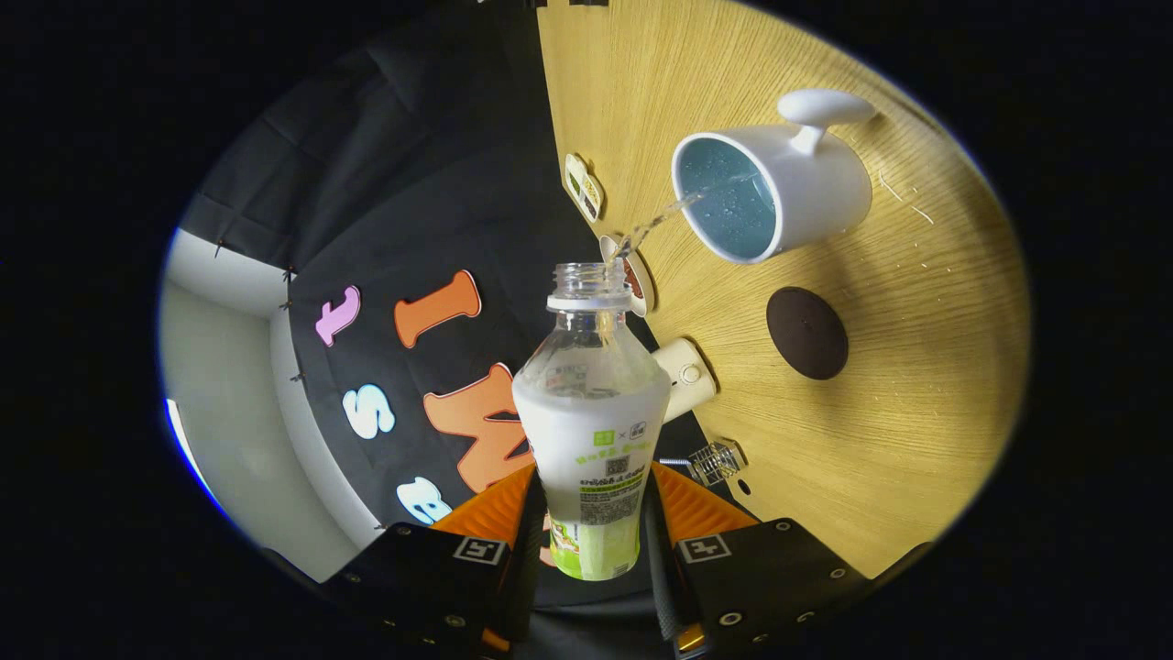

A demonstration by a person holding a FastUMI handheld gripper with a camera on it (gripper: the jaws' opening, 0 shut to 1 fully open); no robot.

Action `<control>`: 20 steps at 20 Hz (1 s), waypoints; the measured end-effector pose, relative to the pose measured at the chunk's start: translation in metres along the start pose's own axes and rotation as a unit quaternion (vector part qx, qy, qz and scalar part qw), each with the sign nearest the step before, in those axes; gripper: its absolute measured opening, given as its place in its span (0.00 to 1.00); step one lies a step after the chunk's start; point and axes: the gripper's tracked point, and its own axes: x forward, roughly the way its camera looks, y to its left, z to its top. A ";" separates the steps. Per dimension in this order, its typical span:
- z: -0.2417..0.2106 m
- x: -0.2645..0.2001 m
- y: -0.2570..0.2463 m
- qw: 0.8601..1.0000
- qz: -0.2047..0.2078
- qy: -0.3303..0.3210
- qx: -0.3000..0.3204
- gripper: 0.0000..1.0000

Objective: Take the bottle from table, then pour the juice into the cup, finally place the bottle on the coaster

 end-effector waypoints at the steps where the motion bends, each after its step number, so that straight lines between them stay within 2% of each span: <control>1: 0.000 0.001 0.001 1.000 0.001 0.001 0.004 0.53; 20: 0.019 0.004 0.023 0.997 0.020 -0.012 0.077 0.54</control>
